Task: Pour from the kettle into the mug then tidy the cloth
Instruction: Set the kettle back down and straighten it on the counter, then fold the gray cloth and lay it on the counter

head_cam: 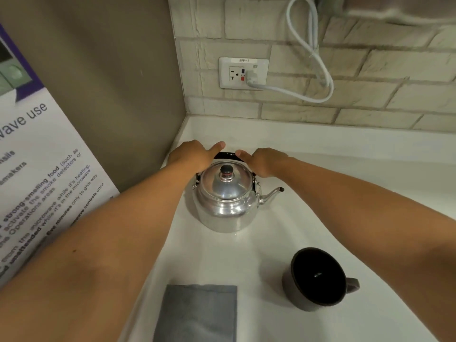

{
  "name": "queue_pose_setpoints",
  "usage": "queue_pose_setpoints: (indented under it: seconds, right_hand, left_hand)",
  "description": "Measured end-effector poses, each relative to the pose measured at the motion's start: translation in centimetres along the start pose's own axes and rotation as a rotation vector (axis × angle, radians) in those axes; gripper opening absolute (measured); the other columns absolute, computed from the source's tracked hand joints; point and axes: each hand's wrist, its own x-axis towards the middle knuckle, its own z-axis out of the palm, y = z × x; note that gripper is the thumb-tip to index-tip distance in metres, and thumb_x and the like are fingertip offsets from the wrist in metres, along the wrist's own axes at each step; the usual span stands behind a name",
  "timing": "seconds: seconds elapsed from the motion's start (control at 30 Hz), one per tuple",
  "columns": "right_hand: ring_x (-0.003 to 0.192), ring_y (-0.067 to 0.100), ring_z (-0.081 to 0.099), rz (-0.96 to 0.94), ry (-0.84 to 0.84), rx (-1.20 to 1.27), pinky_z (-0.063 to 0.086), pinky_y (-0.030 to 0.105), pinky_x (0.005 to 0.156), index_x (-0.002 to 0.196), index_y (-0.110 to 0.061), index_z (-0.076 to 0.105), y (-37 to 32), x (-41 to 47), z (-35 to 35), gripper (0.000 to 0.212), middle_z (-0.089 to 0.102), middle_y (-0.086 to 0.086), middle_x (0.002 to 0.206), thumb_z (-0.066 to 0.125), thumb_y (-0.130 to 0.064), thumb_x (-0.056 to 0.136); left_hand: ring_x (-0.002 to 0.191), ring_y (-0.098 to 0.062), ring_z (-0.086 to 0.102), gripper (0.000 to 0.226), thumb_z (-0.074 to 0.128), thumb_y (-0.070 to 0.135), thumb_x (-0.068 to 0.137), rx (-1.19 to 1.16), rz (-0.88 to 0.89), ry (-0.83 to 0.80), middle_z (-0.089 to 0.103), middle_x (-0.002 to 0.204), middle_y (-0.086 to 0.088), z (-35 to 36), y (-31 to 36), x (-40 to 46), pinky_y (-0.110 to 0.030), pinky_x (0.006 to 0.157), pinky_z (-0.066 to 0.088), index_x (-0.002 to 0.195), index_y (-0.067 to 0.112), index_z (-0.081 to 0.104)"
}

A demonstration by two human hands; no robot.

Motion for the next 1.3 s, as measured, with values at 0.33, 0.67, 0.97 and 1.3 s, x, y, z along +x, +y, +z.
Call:
queue_pose_setpoints:
  seconds: [0.33, 0.67, 0.97, 1.3]
  right_hand:
    - [0.079, 0.028, 0.058, -0.045, 0.417, 0.196, 0.043, 0.036, 0.066, 0.093, -0.013, 0.055, 1.3, -9.4, -0.8, 0.061, 0.061, 0.004, 0.081, 0.025, -0.066, 0.091]
    - [0.115, 0.023, 0.048, -0.088, 0.711, 0.321, 0.038, 0.039, 0.095, 0.122, -0.019, 0.057, 4.8, -26.7, 6.1, 0.055, 0.059, 0.002, 0.123, 0.040, -0.061, 0.091]
    - [0.147, 0.024, -0.018, 0.183, 0.099, 0.162, -0.006, 0.043, 0.119, 0.152, -0.011, -0.010, 10.5, -34.6, 16.7, 0.110, -0.017, 0.008, 0.161, 0.036, -0.078, 0.078]
    - [0.147, 0.018, -0.018, 0.128, 0.078, 0.160, -0.005, 0.035, 0.119, 0.152, -0.014, -0.011, 11.5, -34.0, 18.0, 0.113, -0.017, 0.002, 0.161, 0.028, -0.085, 0.073]
  left_hand:
    - [0.069, -0.020, 0.055, 0.043, 0.047, 0.058, 0.091, -0.353, 0.137, 0.469, 0.063, 0.076, 0.003, -2.1, 0.4, -9.6, -0.028, 0.051, 0.033, 0.081, 0.020, 0.062]
    - [0.092, -0.024, 0.059, 0.028, 0.058, 0.042, 0.090, -0.113, 0.400, 0.261, 0.066, 0.100, -0.002, 6.4, -4.3, -25.7, -0.034, 0.074, 0.042, 0.095, 0.017, 0.068]
    - [0.146, -0.020, -0.014, 0.064, 0.009, 0.056, 0.097, 0.187, 0.410, -0.103, -0.013, 0.161, -0.001, 12.1, -8.3, -30.1, -0.043, 0.114, -0.015, 0.149, 0.024, -0.012]
    - [0.147, -0.020, -0.001, 0.064, 0.016, 0.056, 0.098, 0.202, 0.522, -0.067, 0.002, 0.163, 0.000, 12.7, -4.3, -25.2, -0.045, 0.117, -0.001, 0.152, 0.025, 0.004]
